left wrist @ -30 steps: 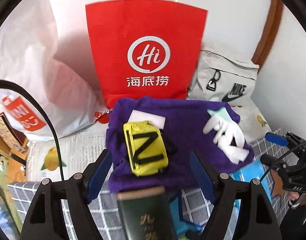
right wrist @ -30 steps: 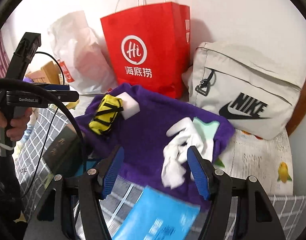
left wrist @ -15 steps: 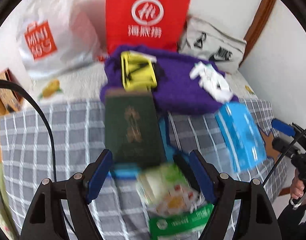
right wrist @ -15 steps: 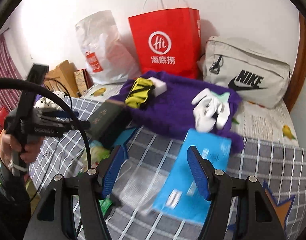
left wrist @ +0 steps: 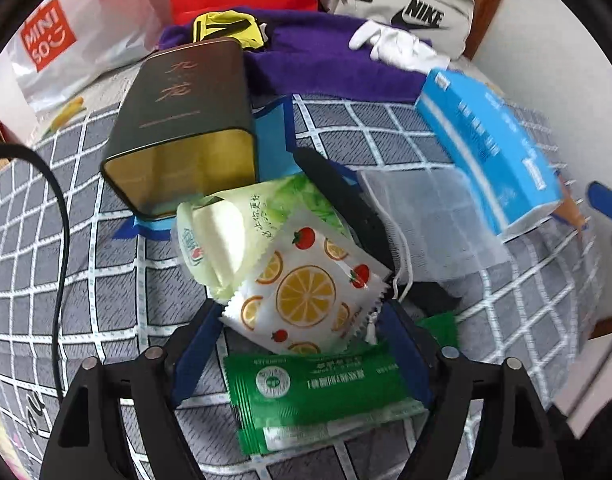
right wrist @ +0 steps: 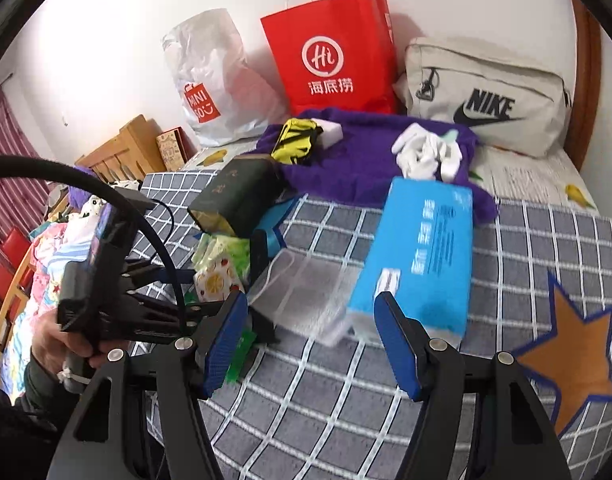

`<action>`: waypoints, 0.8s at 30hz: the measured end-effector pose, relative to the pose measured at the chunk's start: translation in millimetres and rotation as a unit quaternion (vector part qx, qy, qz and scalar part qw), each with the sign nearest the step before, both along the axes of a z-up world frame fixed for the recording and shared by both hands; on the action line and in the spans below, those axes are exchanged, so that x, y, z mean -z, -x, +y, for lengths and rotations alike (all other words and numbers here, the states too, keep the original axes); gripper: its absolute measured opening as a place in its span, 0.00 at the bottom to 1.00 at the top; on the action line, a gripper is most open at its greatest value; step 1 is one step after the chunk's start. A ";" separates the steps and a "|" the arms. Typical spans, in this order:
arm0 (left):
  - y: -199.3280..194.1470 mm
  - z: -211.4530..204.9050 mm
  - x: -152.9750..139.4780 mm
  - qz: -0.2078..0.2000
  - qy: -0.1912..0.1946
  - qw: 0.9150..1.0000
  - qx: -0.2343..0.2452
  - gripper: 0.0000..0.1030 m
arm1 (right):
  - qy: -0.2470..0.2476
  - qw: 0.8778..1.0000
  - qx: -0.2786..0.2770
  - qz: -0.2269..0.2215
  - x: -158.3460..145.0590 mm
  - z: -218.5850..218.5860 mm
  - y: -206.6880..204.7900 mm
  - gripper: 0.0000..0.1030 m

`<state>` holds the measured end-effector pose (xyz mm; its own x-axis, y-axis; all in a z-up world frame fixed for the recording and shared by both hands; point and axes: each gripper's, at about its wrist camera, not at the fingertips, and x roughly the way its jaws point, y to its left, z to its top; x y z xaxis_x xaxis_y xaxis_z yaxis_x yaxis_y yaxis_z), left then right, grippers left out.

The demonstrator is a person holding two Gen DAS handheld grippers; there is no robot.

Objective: Organize soft objects

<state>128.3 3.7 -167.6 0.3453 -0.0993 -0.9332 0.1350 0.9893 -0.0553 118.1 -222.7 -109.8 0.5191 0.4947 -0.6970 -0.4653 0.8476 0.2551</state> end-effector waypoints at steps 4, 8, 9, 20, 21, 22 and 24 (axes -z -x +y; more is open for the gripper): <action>-0.4 -7.4 2.4 -0.017 -0.024 1.000 0.009 0.79 | -0.004 1.000 0.007 0.006 6.9 -5.9 8.1 0.64; 5.0 0.7 -5.5 -0.024 -0.002 1.000 0.012 0.54 | -0.006 1.000 0.010 0.014 13.0 -9.0 10.6 0.64; 6.1 4.6 -9.5 -0.025 0.008 1.000 0.012 0.52 | -0.005 1.000 0.011 0.015 14.6 -9.2 12.2 0.64; 15.1 40.7 -30.3 -0.051 0.046 0.998 -0.007 0.34 | 0.009 1.000 -0.013 0.011 16.9 16.7 13.9 0.64; 11.6 41.3 -28.4 -0.050 0.052 0.997 -0.005 0.34 | 0.014 1.000 -0.018 0.013 18.7 22.4 13.1 0.64; 9.6 40.7 -26.8 -0.049 0.058 0.997 -0.004 0.33 | 0.017 1.000 -0.021 0.015 20.1 26.6 12.2 0.64; 8.4 36.2 -26.6 -0.050 0.073 0.996 0.003 0.33 | 0.021 0.999 -0.027 0.020 23.1 35.5 9.9 0.64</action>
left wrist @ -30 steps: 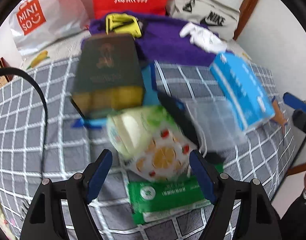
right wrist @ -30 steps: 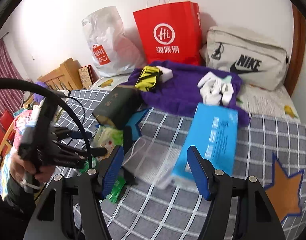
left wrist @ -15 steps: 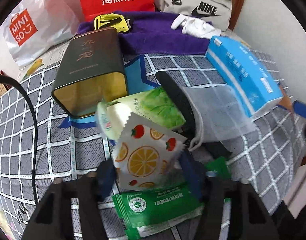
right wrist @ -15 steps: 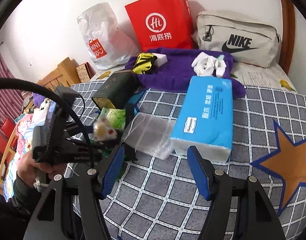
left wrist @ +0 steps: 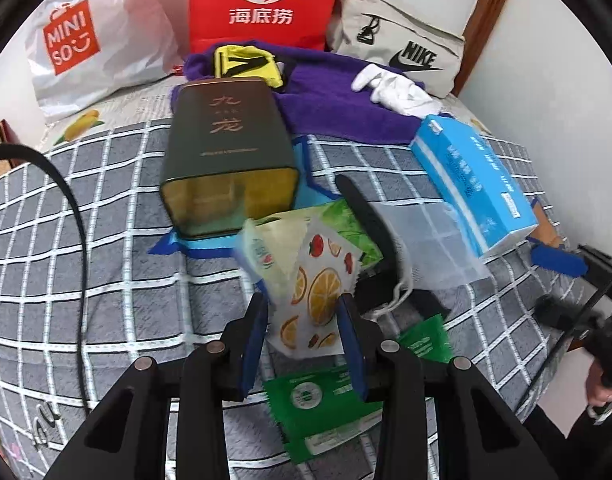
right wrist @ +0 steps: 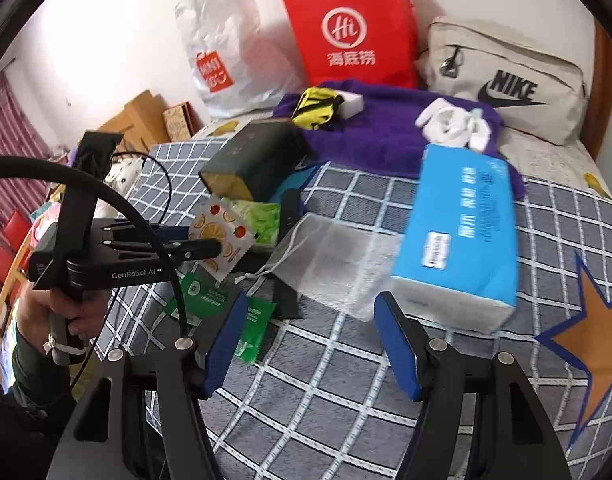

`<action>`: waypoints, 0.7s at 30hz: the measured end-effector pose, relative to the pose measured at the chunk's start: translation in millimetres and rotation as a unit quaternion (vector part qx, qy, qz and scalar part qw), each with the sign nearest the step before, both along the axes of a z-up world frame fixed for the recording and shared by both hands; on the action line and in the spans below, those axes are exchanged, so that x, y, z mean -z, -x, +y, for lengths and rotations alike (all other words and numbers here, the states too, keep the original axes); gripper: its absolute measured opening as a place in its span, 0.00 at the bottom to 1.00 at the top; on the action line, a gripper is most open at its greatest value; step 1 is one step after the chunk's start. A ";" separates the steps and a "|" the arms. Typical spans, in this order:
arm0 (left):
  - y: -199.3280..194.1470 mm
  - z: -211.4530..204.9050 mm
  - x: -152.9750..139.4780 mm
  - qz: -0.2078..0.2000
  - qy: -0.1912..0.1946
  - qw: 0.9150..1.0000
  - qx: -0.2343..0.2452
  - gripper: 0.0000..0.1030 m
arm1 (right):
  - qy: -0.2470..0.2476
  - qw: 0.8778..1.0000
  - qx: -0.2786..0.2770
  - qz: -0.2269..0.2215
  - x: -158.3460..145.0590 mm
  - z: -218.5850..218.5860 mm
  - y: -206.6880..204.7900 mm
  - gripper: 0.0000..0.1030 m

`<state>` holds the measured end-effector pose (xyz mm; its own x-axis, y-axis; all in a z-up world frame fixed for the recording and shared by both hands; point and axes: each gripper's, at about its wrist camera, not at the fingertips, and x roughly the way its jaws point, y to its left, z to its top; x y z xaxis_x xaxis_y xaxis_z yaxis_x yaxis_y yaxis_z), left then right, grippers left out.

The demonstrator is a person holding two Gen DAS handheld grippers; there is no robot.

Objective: Organize soft objects

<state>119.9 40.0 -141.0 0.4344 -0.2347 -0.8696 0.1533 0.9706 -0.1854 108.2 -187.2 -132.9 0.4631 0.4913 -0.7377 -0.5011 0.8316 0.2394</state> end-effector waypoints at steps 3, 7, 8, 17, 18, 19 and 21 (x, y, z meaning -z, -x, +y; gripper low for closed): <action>0.8 -6.5 -4.0 -0.003 0.031 0.999 0.019 0.20 | 0.007 1.000 -0.009 0.006 3.7 10.2 -1.6 0.64; 0.0 -12.9 -1.8 -0.002 0.058 0.998 0.034 0.13 | 0.024 1.000 -0.008 0.012 8.0 16.7 -3.1 0.64; -0.8 -14.7 0.3 -0.001 0.059 0.998 0.035 0.13 | 0.024 1.000 -0.008 0.014 8.9 17.4 -3.7 0.64; -2.0 -3.8 -1.8 -0.018 0.080 0.996 0.023 0.07 | 0.031 0.999 -0.007 0.013 11.3 24.7 -9.9 0.64; -1.3 0.0 -3.7 -0.019 0.082 0.996 0.021 0.07 | 0.033 0.999 -0.011 0.012 11.7 27.8 -11.4 0.63; -0.6 5.1 -6.2 -0.023 0.082 0.996 0.015 0.07 | 0.036 0.999 -0.014 0.012 12.5 30.3 -12.6 0.63; 0.7 14.3 -11.1 -0.030 0.076 0.997 0.007 0.07 | 0.048 0.999 -0.019 0.009 16.2 39.2 -16.8 0.63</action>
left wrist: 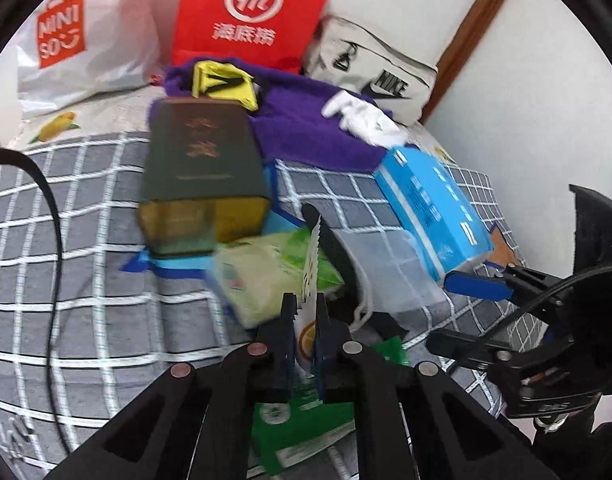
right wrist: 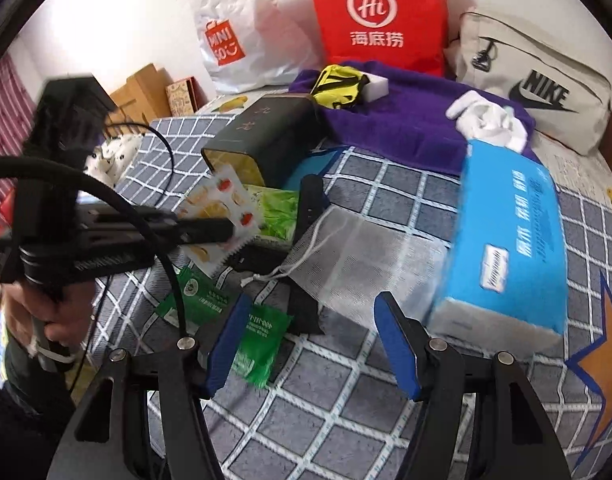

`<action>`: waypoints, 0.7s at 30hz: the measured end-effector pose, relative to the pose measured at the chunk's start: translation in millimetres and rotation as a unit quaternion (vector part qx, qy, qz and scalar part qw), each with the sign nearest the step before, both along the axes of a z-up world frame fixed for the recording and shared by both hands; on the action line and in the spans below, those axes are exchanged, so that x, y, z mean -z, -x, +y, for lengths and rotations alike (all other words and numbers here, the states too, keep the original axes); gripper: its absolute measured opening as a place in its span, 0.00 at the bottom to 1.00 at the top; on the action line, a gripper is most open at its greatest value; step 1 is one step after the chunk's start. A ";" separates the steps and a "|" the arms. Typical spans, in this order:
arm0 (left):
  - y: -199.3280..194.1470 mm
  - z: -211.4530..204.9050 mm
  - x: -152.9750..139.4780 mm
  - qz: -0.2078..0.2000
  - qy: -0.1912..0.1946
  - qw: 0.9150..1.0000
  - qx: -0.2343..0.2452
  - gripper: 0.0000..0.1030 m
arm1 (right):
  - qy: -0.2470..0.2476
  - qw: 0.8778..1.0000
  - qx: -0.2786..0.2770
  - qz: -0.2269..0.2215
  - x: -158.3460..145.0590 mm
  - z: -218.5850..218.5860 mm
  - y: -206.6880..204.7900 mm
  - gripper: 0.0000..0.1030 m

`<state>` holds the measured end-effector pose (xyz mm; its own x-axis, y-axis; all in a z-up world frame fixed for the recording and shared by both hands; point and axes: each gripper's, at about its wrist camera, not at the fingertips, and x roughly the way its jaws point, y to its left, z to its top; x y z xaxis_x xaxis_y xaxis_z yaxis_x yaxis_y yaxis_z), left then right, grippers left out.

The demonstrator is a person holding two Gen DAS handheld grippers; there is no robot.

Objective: Organize soft objects

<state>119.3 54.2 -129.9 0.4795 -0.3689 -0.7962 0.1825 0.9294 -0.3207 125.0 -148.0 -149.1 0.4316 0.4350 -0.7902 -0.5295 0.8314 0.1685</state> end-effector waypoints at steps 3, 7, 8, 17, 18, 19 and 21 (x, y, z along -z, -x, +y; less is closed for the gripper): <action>-0.1 11.3 -4.9 -0.005 -0.004 1.000 -0.010 0.07 | 0.019 1.000 0.000 -0.002 7.7 12.6 -9.6 0.63; -1.6 19.4 -5.3 -0.005 0.002 1.000 -0.015 0.07 | 0.044 0.999 0.011 -0.015 19.1 30.1 -22.7 0.63; -2.0 19.7 -4.6 -0.005 0.003 1.000 -0.015 0.07 | 0.053 0.998 0.011 -0.016 23.8 35.4 -26.2 0.63; -2.2 21.0 -1.6 -0.004 0.012 1.000 -0.007 0.07 | 0.040 0.999 -0.003 -0.012 26.7 34.1 -27.1 0.20; -2.5 21.2 -1.6 -0.003 0.013 1.000 -0.008 0.07 | 0.031 0.999 -0.004 -0.013 22.3 30.2 -24.7 0.06; -2.7 21.1 -1.8 -0.003 0.013 1.000 -0.008 0.07 | 0.024 1.000 -0.004 -0.010 19.4 26.7 -23.5 0.06; -2.8 20.2 -2.7 -0.003 0.017 1.000 -0.006 0.07 | 0.011 1.000 -0.003 -0.005 15.0 20.8 -20.9 0.06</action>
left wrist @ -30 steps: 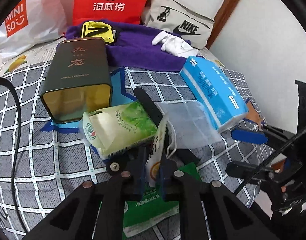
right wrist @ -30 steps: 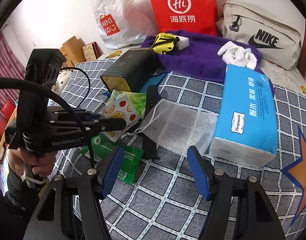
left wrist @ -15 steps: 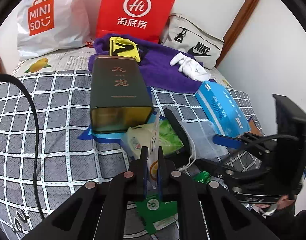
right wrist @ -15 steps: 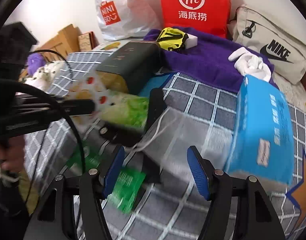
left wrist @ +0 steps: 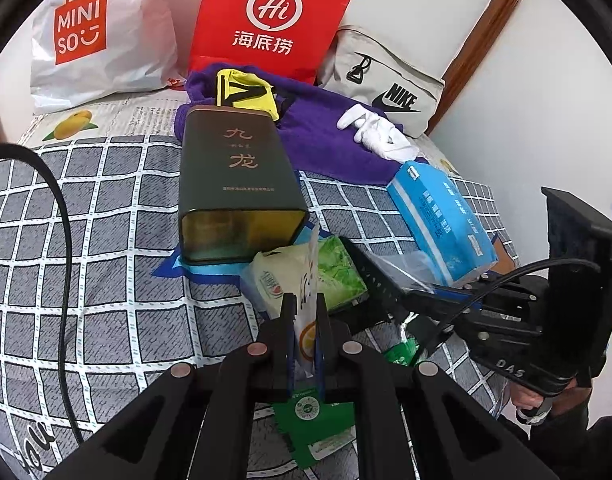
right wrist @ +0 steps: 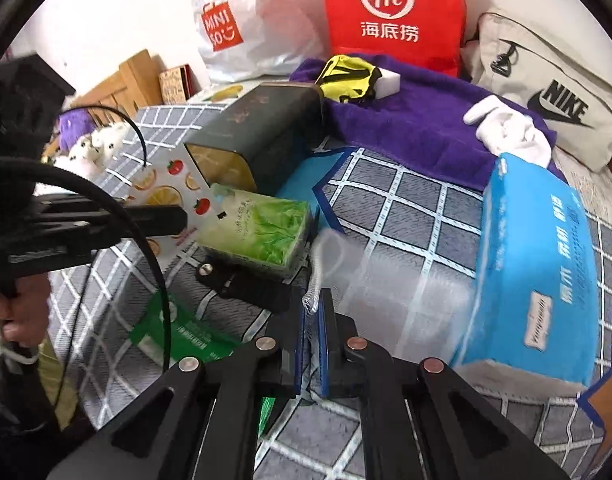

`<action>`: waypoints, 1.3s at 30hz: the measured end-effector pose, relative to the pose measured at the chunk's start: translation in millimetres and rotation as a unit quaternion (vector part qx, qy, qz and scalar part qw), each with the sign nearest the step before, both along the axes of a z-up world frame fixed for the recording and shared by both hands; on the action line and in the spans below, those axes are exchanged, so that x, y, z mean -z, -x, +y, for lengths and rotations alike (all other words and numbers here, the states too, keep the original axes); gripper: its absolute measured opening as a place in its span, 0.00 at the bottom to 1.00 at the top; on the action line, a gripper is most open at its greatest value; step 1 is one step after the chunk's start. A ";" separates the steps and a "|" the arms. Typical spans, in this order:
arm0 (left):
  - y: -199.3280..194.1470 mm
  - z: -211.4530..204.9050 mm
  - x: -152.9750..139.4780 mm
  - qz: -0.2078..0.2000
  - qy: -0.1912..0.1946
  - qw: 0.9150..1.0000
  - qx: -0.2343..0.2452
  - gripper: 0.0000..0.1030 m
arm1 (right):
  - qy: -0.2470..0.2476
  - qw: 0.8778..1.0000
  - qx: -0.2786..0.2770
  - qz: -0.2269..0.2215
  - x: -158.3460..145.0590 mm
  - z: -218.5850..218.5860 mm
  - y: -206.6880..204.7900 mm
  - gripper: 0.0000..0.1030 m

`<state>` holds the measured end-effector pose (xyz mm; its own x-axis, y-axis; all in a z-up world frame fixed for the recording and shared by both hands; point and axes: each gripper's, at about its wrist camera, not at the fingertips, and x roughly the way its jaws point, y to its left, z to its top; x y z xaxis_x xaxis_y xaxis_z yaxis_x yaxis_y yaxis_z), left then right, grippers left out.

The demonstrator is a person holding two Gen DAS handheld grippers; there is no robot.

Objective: Organize soft objects

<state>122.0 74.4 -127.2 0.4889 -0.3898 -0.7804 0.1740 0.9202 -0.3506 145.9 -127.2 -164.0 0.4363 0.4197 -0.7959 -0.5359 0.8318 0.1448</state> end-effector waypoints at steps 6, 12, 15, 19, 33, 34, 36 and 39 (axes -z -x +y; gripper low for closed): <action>0.3 -4.0 -2.8 0.003 0.003 1.000 0.002 0.07 | -0.043 0.999 0.012 0.005 -9.1 -18.3 2.2 0.05; -1.2 -6.6 -18.3 -0.009 0.002 1.000 0.002 0.07 | -0.070 0.997 0.019 -0.014 -32.0 -35.6 3.7 0.05; -2.6 -7.7 -27.0 -0.014 0.003 1.000 0.004 0.07 | -0.074 0.997 0.021 -0.021 -41.2 -41.4 2.4 0.05; -4.6 -11.2 -39.6 -0.025 0.005 1.000 0.012 0.07 | -0.077 0.996 0.015 -0.037 -55.5 -47.1 3.6 0.05; -37.6 -24.6 -70.8 -0.046 -0.021 0.999 0.014 0.07 | -0.099 0.992 0.012 -0.072 -91.1 -57.8 -12.4 0.05; -40.3 -25.1 -71.9 -0.047 -0.023 0.999 0.013 0.07 | -0.099 0.992 0.012 -0.074 -92.9 -58.3 -14.8 0.05; -46.7 -26.2 -75.1 -0.049 -0.028 0.998 0.009 0.07 | -0.101 0.992 0.014 -0.079 -97.3 -59.2 -21.6 0.05; -58.4 -28.2 -80.1 -0.054 -0.041 0.998 0.003 0.07 | -0.104 0.991 0.016 -0.088 -104.1 -60.4 -33.3 0.05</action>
<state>180.5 46.2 -47.1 0.5699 -0.3303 -0.7524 0.2125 0.9437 -0.2534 179.1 -187.6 -59.9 0.5763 0.5506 -0.6040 -0.5416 0.8107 0.2223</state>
